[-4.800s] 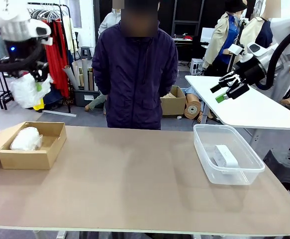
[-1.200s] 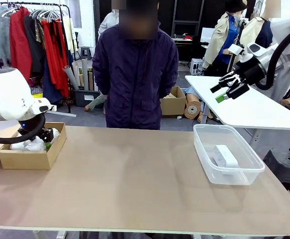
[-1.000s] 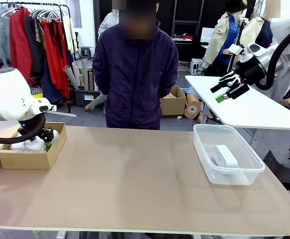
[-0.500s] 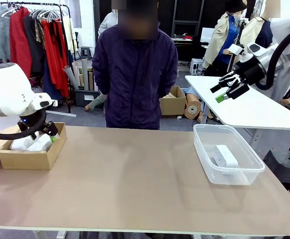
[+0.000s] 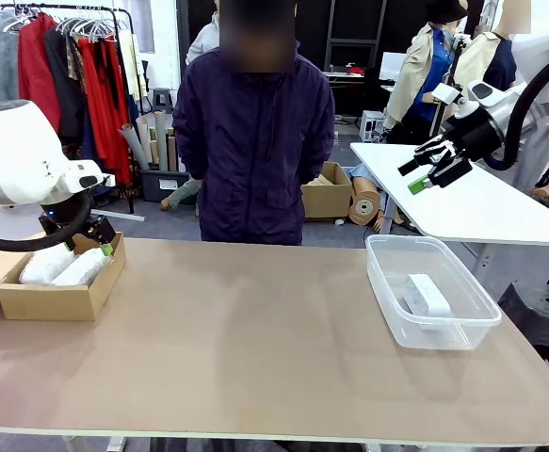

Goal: Separate and place wrapped and unwrapped clocks.
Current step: If the picked Digital clock is wrapped, place it in the Package Box ; if not, place it in the Organizing box.

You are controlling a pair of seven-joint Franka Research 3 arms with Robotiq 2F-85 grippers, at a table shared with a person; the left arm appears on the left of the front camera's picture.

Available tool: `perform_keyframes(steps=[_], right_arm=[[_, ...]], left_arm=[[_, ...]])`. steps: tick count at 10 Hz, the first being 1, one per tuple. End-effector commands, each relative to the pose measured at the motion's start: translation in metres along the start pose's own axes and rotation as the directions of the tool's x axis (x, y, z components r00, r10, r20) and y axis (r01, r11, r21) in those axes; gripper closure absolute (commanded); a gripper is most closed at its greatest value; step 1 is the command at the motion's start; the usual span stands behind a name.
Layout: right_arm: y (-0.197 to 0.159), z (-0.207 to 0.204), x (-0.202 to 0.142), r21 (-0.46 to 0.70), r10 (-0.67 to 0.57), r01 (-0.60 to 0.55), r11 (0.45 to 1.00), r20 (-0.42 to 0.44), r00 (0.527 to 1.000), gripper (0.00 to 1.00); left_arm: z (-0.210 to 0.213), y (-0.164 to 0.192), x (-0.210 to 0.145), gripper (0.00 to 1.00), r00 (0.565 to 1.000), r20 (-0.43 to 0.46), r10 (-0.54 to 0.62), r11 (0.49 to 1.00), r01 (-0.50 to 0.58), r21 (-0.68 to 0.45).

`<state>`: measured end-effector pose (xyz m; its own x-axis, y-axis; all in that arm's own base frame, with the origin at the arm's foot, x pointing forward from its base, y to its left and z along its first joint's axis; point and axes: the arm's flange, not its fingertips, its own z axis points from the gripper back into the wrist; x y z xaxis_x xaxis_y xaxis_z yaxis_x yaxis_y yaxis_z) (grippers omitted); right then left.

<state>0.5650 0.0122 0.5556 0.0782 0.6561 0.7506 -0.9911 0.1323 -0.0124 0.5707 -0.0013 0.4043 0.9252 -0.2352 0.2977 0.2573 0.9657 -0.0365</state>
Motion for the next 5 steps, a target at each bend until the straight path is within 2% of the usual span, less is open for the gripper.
perform_keyframes(steps=[1,5], right_arm=[[0.0011,0.0000,0.0013,0.002,0.005,-0.005,1.000,-0.001,1.000,0.00],[0.0011,0.0000,0.0013,0.002,0.005,-0.005,1.000,-0.001,1.000,0.00]], left_arm=[[-0.0011,0.0003,0.0001,0.00,1.000,0.002,0.009,1.000,-0.009,0.001],[-0.0011,0.0003,0.0001,0.00,1.000,0.002,0.009,1.000,-0.009,0.001]])
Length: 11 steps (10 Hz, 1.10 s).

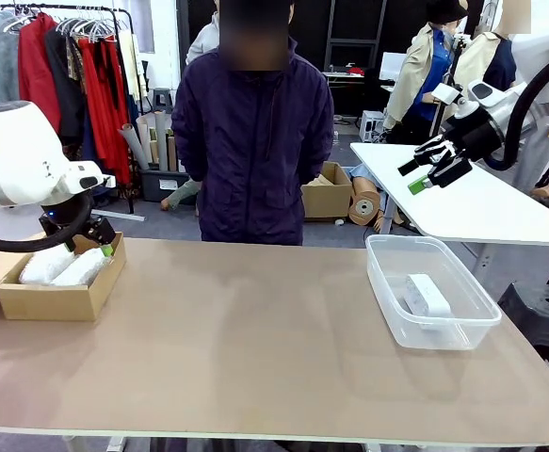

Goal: Separate and place wrapped and unwrapped clocks.
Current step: If the picked Digital clock is wrapped, place it in the Package Box ; if not, place it in the Organizing box.

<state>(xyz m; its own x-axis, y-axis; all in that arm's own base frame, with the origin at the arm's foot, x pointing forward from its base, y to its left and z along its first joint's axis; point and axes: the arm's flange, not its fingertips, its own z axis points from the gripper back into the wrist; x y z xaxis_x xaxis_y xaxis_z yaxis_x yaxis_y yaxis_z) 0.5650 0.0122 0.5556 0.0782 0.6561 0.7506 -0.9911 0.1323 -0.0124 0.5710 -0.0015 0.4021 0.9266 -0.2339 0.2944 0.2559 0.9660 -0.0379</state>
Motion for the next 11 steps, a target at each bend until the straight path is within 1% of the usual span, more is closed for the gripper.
perform_keyframes(steps=[1,6,7,8,9,10,11], right_arm=[[0.001,0.000,0.001,0.002,0.005,-0.005,1.000,-0.001,1.000,0.00],[0.001,0.000,0.001,0.002,0.005,-0.005,1.000,-0.001,1.000,0.00],[0.001,0.000,0.001,0.002,0.005,-0.005,1.000,-0.001,1.000,0.00],[0.001,0.000,0.001,0.002,0.005,-0.005,1.000,-0.001,1.000,0.00],[0.001,0.000,0.001,0.002,0.005,-0.005,1.000,-0.001,1.000,0.00],[0.001,0.000,0.001,0.002,0.005,-0.005,1.000,-0.001,1.000,0.00],[0.001,0.000,0.001,0.002,0.005,-0.005,1.000,-0.001,1.000,0.00]], left_arm=[[0.001,0.000,0.000,0.00,1.000,0.005,0.007,1.000,-0.007,0.002],[0.000,0.000,0.000,0.00,1.000,0.000,0.000,1.000,0.000,0.000],[-0.003,-0.015,-0.002,0.00,0.997,-0.073,-0.019,0.998,0.015,-0.064],[0.009,-0.014,0.005,0.00,0.990,-0.114,-0.086,0.988,0.070,-0.138],[0.011,-0.023,0.011,0.00,0.989,-0.108,-0.101,0.978,0.079,-0.193],[0.020,-0.026,0.018,0.00,0.979,-0.125,-0.164,0.958,0.128,-0.256],[0.034,-0.024,0.027,0.00,0.958,-0.205,-0.199,0.934,0.123,-0.334]])
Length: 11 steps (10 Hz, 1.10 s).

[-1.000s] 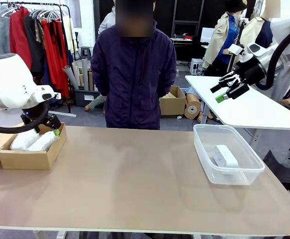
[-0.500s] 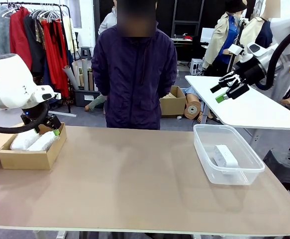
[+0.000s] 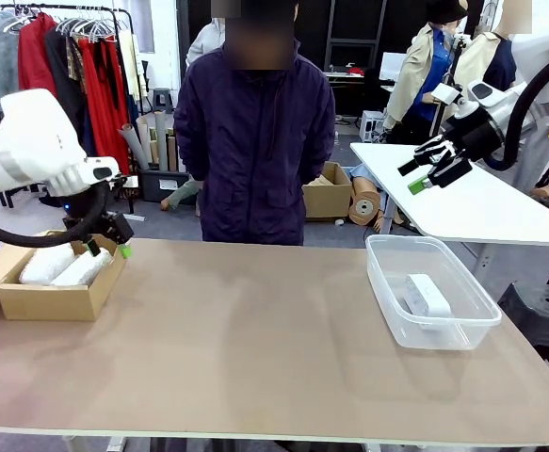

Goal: Separate and place wrapped and unwrapped clocks.
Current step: If the picked Digital clock is wrapped, place it in the Package Box ; if not, place it in the Organizing box.

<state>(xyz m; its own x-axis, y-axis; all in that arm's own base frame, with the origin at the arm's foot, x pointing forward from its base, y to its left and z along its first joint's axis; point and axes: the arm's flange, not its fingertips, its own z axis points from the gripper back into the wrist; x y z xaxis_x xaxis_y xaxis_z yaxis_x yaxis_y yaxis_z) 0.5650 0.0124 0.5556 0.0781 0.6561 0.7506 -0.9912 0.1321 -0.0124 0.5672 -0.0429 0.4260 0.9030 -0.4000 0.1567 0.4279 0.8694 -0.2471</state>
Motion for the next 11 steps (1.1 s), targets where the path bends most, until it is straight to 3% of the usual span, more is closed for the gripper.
perform_keyframes(steps=[1,2,4,5,7,9,11], right_arm=[[0.001,0.000,0.001,0.001,0.005,-0.005,1.000,0.000,1.000,0.00],[0.001,0.000,0.001,0.001,0.005,-0.005,1.000,0.000,1.000,0.00],[0.001,0.000,0.001,0.001,0.005,-0.005,1.000,0.000,1.000,0.00],[0.001,0.000,0.001,0.001,0.005,-0.005,1.000,0.000,1.000,0.00],[0.001,0.000,0.001,0.001,0.005,-0.005,1.000,0.000,1.000,0.00],[0.001,0.000,0.001,0.001,0.005,-0.005,1.000,0.000,1.000,0.00],[0.001,0.000,0.001,0.001,0.005,-0.005,1.000,0.000,1.000,0.00]], left_arm=[[0.023,0.005,0.013,0.00,0.995,-0.093,-0.020,0.991,0.008,-0.134],[0.031,0.002,0.017,0.00,0.988,-0.105,-0.110,0.976,0.088,-0.197],[0.044,-0.003,0.029,0.00,0.956,0.041,-0.292,0.924,0.293,-0.245],[0.053,-0.001,0.038,0.00,0.900,0.170,-0.402,0.872,0.432,-0.228],[0.065,-0.007,0.045,0.00,0.756,0.342,-0.558,0.756,0.633,-0.165],[0.085,-0.017,0.048,0.00,0.594,0.447,-0.669,0.587,0.791,-0.174],[0.114,-0.018,0.053,0.00,0.457,0.527,-0.716,0.460,0.877,-0.135]])
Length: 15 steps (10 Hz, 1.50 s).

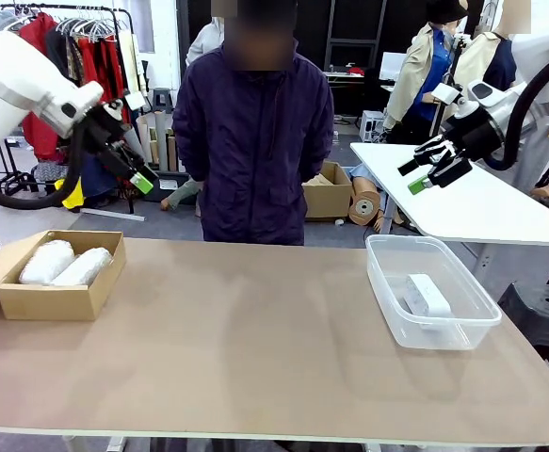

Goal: Separate and place wrapped and unwrapped clocks.
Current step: If the picked Digital clock is wrapped, place it in the Package Box ; if not, place it in the Organizing box.

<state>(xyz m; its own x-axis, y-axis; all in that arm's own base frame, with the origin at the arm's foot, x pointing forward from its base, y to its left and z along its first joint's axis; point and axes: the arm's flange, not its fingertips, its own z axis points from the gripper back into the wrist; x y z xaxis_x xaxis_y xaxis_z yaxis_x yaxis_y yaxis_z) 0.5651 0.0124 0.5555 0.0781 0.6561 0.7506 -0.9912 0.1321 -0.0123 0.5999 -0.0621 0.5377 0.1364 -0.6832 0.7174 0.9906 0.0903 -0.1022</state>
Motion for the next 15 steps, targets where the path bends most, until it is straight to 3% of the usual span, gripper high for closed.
perform_keyframes(steps=[1,3,4,5,7,8,9,11,13,15], right_arm=[[0.001,0.000,0.001,0.001,0.005,-0.005,1.000,0.000,1.000,0.00],[0.001,0.000,0.001,0.001,0.005,-0.005,1.000,0.000,1.000,0.00],[0.001,0.000,0.001,0.001,0.005,-0.005,1.000,0.000,1.000,0.00],[0.001,0.000,0.001,0.001,0.005,-0.005,1.000,0.000,1.000,0.00],[0.001,0.000,0.001,0.001,0.005,-0.005,1.000,0.000,1.000,0.00],[0.001,0.000,0.001,0.001,0.005,-0.005,1.000,0.000,1.000,0.00],[0.001,0.000,0.001,0.001,0.005,-0.005,1.000,0.000,1.000,0.00],[0.001,0.000,0.001,0.001,0.005,-0.005,1.000,0.000,1.000,0.00],[0.001,0.000,0.001,0.001,0.005,-0.005,1.000,0.000,1.000,0.00],[0.001,0.000,0.001,0.001,0.005,-0.005,1.000,0.000,1.000,0.00]], left_arm=[[0.023,-0.001,0.005,0.00,0.992,0.059,-0.107,0.993,0.110,-0.048],[0.033,-0.006,0.016,0.00,0.981,0.058,-0.187,0.981,0.190,-0.047],[0.036,-0.008,0.017,0.00,0.986,0.083,-0.147,0.989,0.147,0.014],[0.029,-0.008,0.019,0.00,0.987,0.035,-0.154,0.987,0.155,-0.045],[0.029,-0.008,0.019,0.00,0.987,0.035,-0.154,0.987,0.155,-0.045],[0.032,-0.007,0.020,0.00,0.987,0.043,-0.155,0.987,0.156,-0.035],[0.032,-0.010,0.014,0.00,0.984,0.120,-0.134,0.991,0.136,-0.012],[0.037,-0.016,0.005,0.00,0.978,0.113,-0.176,0.984,0.179,-0.020],[0.040,-0.023,-0.004,0.00,0.962,-0.001,-0.271,0.962,0.271,-0.026],[0.038,-0.028,-0.008,0.00,0.954,-0.018,-0.301,0.953,0.300,-0.043]])
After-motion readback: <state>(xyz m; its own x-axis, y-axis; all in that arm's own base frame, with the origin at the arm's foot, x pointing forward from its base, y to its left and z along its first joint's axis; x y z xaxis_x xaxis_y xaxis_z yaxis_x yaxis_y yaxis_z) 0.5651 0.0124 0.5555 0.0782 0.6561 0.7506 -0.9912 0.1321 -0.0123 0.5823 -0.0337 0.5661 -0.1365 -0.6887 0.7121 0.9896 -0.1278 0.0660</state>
